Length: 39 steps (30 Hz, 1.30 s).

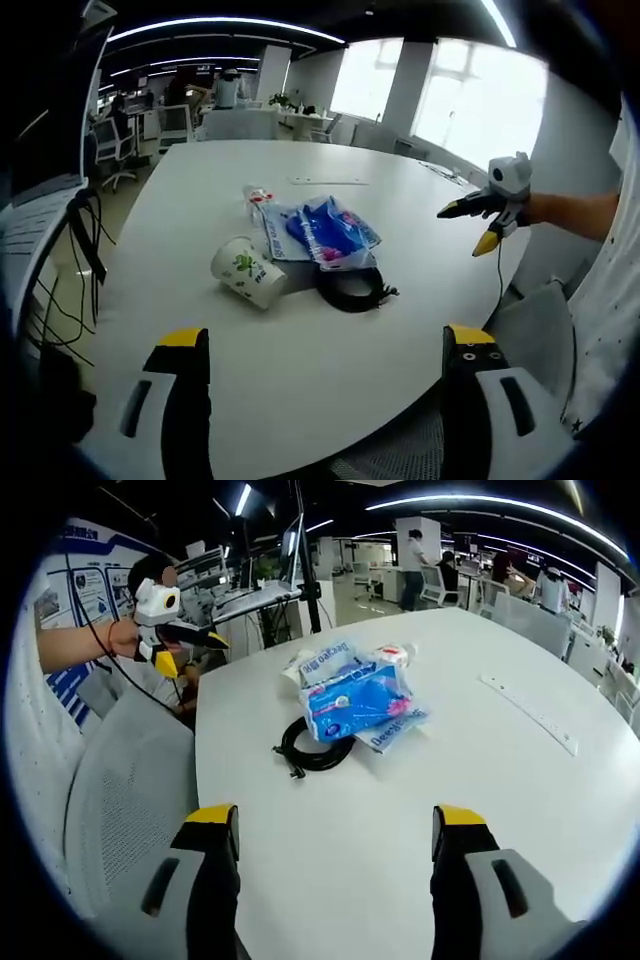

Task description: Arrange the tabletop items into an orderly group along one side of the table until the central work area is clear of visible clutter.

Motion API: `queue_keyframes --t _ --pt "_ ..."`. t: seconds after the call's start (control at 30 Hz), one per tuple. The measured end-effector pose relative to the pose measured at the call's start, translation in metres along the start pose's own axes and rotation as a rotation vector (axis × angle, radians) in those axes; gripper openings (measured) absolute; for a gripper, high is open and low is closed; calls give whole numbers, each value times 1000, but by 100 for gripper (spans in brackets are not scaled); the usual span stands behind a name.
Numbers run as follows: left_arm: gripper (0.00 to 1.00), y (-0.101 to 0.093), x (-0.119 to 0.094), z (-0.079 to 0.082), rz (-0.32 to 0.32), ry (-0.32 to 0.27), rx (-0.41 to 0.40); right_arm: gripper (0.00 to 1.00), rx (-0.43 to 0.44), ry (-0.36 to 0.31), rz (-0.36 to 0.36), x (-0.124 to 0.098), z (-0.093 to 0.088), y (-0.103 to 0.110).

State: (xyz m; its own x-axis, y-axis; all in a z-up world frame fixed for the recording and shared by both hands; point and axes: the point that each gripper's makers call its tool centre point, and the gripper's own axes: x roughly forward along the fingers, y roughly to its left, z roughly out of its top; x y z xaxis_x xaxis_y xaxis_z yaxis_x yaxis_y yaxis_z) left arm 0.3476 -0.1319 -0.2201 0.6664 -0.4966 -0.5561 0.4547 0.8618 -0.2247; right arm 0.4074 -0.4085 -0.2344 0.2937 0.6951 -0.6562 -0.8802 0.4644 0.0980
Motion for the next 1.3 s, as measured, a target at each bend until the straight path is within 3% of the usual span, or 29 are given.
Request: queue_keyframes --t 1.3 --pt "100 -8 -11 32 26 -66 24 77 -67 -29 9 5 35 -21"
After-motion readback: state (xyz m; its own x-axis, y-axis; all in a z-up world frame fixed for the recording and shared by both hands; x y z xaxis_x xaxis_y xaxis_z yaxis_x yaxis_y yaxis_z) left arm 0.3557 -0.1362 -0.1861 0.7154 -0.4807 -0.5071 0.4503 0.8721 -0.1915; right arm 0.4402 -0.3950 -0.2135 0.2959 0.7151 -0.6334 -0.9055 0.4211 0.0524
